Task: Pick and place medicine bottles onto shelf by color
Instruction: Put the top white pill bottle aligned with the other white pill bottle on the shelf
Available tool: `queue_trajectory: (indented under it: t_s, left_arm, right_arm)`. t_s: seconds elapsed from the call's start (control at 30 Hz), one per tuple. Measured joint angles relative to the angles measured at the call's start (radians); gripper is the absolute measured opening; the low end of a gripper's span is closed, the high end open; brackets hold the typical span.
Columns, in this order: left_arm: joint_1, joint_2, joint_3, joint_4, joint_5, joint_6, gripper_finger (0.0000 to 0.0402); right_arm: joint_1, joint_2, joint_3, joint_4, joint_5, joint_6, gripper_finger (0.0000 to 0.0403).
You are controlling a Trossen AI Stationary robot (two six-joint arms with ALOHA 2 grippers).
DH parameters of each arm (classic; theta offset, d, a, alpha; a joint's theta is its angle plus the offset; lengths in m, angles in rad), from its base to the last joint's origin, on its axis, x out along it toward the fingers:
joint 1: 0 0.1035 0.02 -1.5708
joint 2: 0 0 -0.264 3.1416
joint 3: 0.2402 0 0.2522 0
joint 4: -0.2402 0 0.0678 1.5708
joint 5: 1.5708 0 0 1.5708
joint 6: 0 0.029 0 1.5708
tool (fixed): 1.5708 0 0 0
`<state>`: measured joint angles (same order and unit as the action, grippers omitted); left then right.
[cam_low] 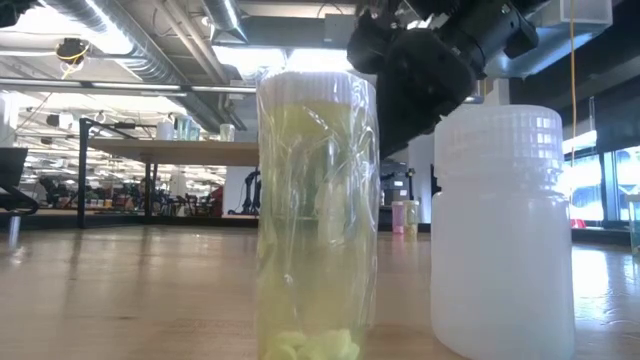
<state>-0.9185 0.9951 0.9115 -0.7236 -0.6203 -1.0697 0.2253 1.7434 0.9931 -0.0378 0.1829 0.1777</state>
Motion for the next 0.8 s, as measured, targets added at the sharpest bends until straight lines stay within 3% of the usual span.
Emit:
queue_trajectory:
  t_s: [0.23,0.8]
  left_arm:
    - [0.000,0.000,0.000,0.000,-0.008,-0.001,0.0219]
    - [0.000,0.000,0.000,0.000,-0.020,-0.002,0.0219]
  right_arm:
    - [-0.001,0.024,-0.001,0.040,0.044,0.000,0.0239]
    - [-0.005,0.130,-0.001,0.120,0.026,0.056,0.0227]
